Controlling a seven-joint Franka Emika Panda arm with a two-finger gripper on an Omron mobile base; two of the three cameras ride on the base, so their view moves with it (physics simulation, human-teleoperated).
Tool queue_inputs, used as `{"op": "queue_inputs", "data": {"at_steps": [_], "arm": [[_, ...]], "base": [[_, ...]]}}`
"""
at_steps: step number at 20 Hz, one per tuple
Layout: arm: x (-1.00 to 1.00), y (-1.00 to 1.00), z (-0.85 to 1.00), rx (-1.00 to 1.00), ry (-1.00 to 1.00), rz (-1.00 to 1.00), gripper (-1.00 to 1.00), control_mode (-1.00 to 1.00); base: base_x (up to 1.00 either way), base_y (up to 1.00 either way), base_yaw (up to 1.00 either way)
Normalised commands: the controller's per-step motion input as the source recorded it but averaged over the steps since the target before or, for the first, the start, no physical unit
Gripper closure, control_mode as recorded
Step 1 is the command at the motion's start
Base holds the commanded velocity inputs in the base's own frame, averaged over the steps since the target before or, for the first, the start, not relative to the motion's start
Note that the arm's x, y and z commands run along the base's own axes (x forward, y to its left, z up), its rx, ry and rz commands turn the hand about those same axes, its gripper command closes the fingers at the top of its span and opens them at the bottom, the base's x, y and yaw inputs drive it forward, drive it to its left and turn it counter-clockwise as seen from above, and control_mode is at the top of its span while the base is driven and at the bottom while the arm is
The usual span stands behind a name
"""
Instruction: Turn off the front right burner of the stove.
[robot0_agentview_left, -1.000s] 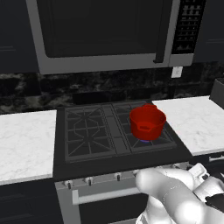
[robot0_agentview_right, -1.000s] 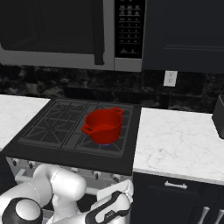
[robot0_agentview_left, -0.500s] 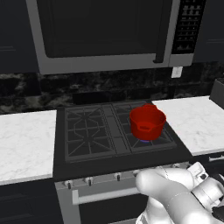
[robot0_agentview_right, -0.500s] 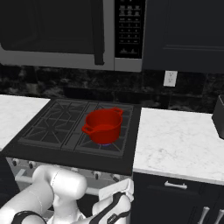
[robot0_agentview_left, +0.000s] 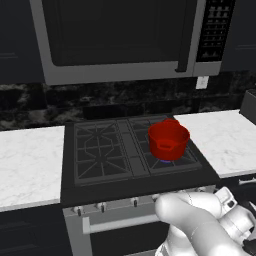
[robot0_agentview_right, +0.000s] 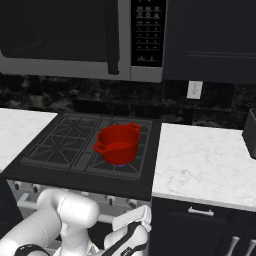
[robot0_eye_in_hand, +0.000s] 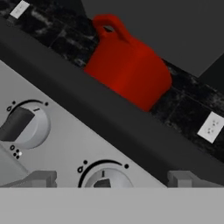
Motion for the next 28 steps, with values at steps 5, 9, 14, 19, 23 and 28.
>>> {"op": "queue_inputs", "data": {"at_steps": [5, 9, 14, 19, 23, 28], "arm": [[-0.01, 0.02, 0.0, 0.0, 0.0, 0.0, -1.0, -1.0], [0.0, 0.0, -0.04, 0.0, 0.0, 0.0, -1.0, -1.0], [0.0, 0.0, -0.24, -0.05, 0.0, -0.01, -1.0, -1.0], [0.13, -0.01, -0.21, -0.04, 0.0, -0.04, -1.0, -1.0], [0.33, 0.0, -0.06, 0.0, 0.0, -0.01, -1.0, -1.0], [0.24, -0.08, 0.0, 0.01, 0.0, 0.0, -1.0, -1.0]], "base": [[0.0, 0.0, 0.0], [0.0, 0.0, 0.0], [0.0, 0.0, 0.0], [0.0, 0.0, 0.0], [0.0, 0.0, 0.0], [0.0, 0.0, 0.0]]}}
